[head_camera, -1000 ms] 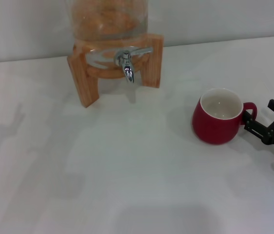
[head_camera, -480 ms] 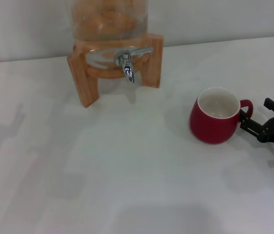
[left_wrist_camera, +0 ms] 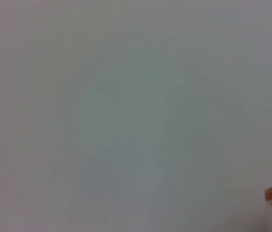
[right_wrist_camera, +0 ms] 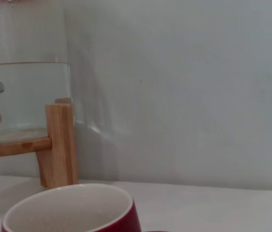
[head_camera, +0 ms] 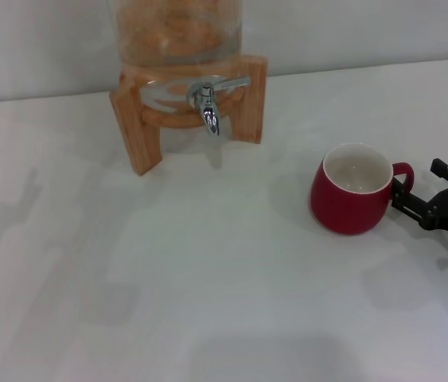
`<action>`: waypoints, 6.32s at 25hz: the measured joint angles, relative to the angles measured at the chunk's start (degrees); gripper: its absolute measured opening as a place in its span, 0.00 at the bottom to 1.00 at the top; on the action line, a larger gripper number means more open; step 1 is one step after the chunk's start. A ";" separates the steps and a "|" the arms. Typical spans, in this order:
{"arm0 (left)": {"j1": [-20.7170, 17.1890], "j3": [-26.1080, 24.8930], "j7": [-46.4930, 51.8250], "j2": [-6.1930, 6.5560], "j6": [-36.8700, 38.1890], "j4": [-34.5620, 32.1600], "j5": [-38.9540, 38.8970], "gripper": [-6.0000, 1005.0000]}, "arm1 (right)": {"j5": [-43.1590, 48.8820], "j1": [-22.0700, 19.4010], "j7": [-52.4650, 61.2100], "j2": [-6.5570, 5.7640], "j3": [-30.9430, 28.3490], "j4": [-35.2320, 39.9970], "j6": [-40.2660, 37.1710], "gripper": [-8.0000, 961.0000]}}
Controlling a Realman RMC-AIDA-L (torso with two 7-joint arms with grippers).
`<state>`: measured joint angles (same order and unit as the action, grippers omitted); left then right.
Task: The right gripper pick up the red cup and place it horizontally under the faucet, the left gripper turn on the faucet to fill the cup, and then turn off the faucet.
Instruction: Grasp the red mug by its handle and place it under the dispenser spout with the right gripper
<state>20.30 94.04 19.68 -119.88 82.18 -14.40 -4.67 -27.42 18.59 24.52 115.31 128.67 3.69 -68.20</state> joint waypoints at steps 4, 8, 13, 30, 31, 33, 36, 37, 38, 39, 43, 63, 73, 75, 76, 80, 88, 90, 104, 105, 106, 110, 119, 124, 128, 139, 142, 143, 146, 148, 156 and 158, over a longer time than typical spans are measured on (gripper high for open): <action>0.00 0.00 0.00 0.00 0.00 0.08 0.00 0.83 | 0.01 0.04 0.00 0.00 0.00 0.00 0.01 0.90; 0.00 0.00 0.00 0.00 0.00 0.16 0.03 0.83 | 0.05 0.13 0.00 0.00 0.00 0.00 0.01 0.90; 0.00 0.00 0.00 0.00 0.00 0.16 0.09 0.83 | 0.08 0.39 0.00 0.00 -0.01 0.00 0.01 0.90; 0.00 0.00 0.00 0.00 0.00 0.14 0.19 0.83 | 0.12 0.90 0.00 0.00 0.00 0.05 -0.01 0.89; 0.00 0.00 0.00 0.00 0.00 0.12 0.19 0.83 | 0.12 0.89 0.00 0.00 0.00 0.04 -0.01 0.85; 0.00 0.00 0.00 0.00 0.00 0.07 0.19 0.83 | 0.11 0.88 0.00 0.00 0.00 0.03 0.02 0.78; 0.00 0.00 0.00 0.00 0.00 0.04 0.19 0.83 | 0.16 0.86 0.00 0.00 0.00 -0.01 0.10 0.66; 0.00 0.00 0.00 0.00 0.00 0.04 0.19 0.83 | 0.19 0.86 0.00 0.00 0.00 -0.03 0.11 0.61; 0.00 0.00 0.00 0.00 0.00 0.05 0.19 0.83 | 0.19 0.85 0.00 0.00 0.00 -0.09 0.13 0.56; 0.00 0.00 0.00 0.00 0.00 0.06 0.19 0.83 | 0.16 0.84 0.00 0.00 0.00 -0.16 0.18 0.52; 0.00 0.01 0.00 0.00 0.00 0.07 0.18 0.83 | 0.13 0.84 0.00 0.00 0.00 -0.17 0.38 0.41; 0.00 0.00 0.11 0.00 0.00 0.07 0.18 0.83 | 0.46 0.67 0.00 0.00 0.03 -0.01 0.61 0.13; 0.00 0.09 0.11 0.00 0.00 0.21 0.23 0.83 | 0.53 1.48 0.33 0.00 0.68 0.40 0.30 0.13; 0.00 0.09 0.11 0.00 0.00 0.26 0.25 0.83 | 0.55 1.56 0.34 -0.01 0.70 0.63 0.33 0.13; 0.00 0.09 0.14 0.00 0.00 0.26 0.26 0.83 | 0.62 1.61 0.35 0.00 0.73 0.87 0.39 0.13; 0.00 0.13 0.22 0.00 0.00 0.34 0.27 0.83 | 1.31 2.26 0.36 -0.08 0.80 1.61 0.74 0.13; 0.00 0.72 0.31 0.00 0.00 0.38 0.28 0.83 | 2.67 3.82 0.45 -0.01 0.88 3.22 2.28 0.13; 0.00 0.94 0.26 0.00 0.00 0.38 0.28 0.83 | 3.14 4.42 0.45 0.02 0.88 3.87 3.25 0.13; 0.07 0.97 0.36 0.09 -0.01 0.41 0.27 0.83 | 4.43 8.23 0.44 0.09 0.87 6.69 9.06 0.13; 0.11 0.97 0.36 0.09 -0.24 0.41 0.27 0.83 | 4.47 8.48 0.44 0.11 0.87 6.72 9.44 0.13; 0.14 0.99 0.36 0.10 -0.62 0.35 0.29 0.83 | 4.61 8.60 0.45 0.12 0.87 6.74 9.60 0.13; 0.25 1.49 0.34 0.18 -1.48 0.08 0.39 0.83 | 5.40 9.37 0.44 0.16 0.88 7.35 11.01 0.13; 0.69 1.67 0.25 0.18 -1.55 0.03 0.45 0.83 | 7.26 11.98 0.44 0.39 0.88 8.58 14.69 0.13; 0.71 1.67 0.28 0.21 -1.59 -0.01 0.45 0.83 | 7.97 13.05 0.46 0.39 0.88 9.05 15.93 0.13; 0.77 1.68 0.34 0.26 -1.59 -0.02 0.45 0.83 | 8.28 14.13 0.49 0.44 0.88 9.06 17.13 0.13; 1.31 1.67 0.35 0.22 -1.59 -0.02 0.44 0.83 | 9.85 16.15 0.53 0.53 0.88 10.16 19.83 0.13; 1.32 1.72 0.36 0.21 -1.59 0.01 0.44 0.83 | 10.17 16.92 0.53 0.58 0.88 10.34 20.80 0.13; 1.32 1.73 0.35 0.20 -1.59 0.04 0.44 0.83 | 10.17 17.17 0.53 0.59 0.88 10.34 21.12 0.13; 1.32 1.80 0.36 0.11 -1.58 0.12 0.44 0.83 | 10.17 17.56 0.53 0.61 0.88 10.37 21.81 0.13; 1.33 1.82 0.37 0.10 -1.58 0.13 0.44 0.83 | 10.18 17.63 0.53 0.62 0.88 10.37 21.89 0.13; 1.32 2.35 0.44 0.08 -1.58 0.16 0.44 0.83 | 10.14 17.77 0.61 0.69 0.47 10.37 22.19 0.13; 1.32 2.36 0.44 0.08 -1.58 0.16 0.44 0.83 | 10.04 17.87 0.62 0.70 0.29 10.37 22.49 0.13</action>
<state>21.62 96.40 20.13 -119.80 80.60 -14.23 -4.22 -17.39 36.47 25.14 116.01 128.96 14.06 -45.71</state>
